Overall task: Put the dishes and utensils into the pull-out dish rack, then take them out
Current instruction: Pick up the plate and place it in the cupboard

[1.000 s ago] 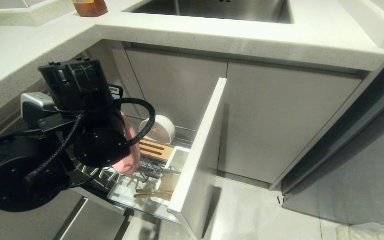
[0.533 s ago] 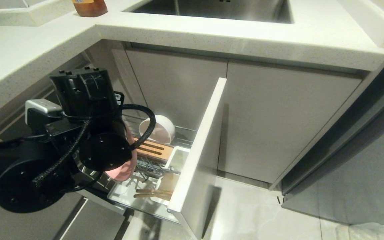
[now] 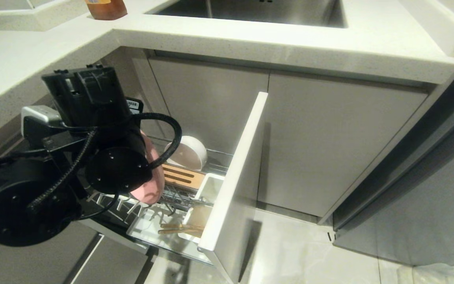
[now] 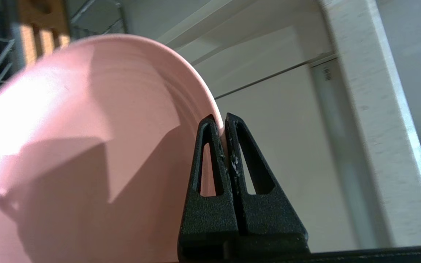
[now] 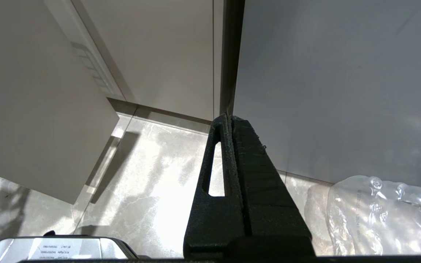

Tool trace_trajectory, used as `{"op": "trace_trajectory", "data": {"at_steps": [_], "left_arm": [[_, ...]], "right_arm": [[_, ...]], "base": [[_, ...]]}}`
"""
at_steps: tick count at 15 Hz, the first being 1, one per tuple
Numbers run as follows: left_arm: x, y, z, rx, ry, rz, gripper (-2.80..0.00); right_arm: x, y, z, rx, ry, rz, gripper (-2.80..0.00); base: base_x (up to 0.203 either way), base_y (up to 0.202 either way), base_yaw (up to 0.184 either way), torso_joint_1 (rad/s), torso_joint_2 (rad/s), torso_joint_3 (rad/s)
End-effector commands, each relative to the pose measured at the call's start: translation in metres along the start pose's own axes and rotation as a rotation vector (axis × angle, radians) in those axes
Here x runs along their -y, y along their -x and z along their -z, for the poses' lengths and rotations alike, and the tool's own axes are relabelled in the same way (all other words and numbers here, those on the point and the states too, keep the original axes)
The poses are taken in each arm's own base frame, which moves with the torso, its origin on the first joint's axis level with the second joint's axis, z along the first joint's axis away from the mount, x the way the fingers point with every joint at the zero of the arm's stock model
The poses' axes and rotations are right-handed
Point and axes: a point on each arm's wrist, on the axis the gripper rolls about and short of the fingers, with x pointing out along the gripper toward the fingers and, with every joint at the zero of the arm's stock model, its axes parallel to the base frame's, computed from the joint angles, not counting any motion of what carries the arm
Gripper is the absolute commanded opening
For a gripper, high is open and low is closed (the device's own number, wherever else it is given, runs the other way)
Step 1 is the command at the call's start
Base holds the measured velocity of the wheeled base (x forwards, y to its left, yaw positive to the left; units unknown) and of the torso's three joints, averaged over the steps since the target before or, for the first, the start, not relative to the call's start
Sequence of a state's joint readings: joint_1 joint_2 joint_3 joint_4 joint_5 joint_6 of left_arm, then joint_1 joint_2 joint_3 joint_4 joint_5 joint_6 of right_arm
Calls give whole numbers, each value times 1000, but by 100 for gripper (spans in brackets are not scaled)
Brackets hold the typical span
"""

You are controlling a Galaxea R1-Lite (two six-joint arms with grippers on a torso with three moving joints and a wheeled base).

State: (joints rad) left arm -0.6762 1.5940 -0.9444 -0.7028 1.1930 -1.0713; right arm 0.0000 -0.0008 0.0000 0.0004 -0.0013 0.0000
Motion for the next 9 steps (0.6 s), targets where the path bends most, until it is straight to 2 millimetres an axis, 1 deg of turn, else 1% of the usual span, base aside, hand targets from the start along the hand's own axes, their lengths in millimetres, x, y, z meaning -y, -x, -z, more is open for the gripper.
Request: {"op": "trace_trajectory", "data": {"at_steps": [1, 5, 7, 9], "left_arm": [[10, 2, -9, 12, 46, 15, -280], [12, 3, -10, 9, 69, 22, -280], [9, 3, -9, 7, 86, 19, -280], [3, 2, -3, 6, 80, 8, -280]], "right_arm": [[0, 0, 0, -2, 0, 0, -280], [0, 0, 0, 0, 0, -1, -280], [0, 0, 0, -2, 0, 0, -280], [0, 0, 0, -2, 0, -1, -280]], "base": [[0, 0, 0, 0, 0, 0], [0, 0, 0, 0, 0, 0], [0, 0, 0, 0, 0, 0], [0, 0, 0, 0, 0, 0]]}}
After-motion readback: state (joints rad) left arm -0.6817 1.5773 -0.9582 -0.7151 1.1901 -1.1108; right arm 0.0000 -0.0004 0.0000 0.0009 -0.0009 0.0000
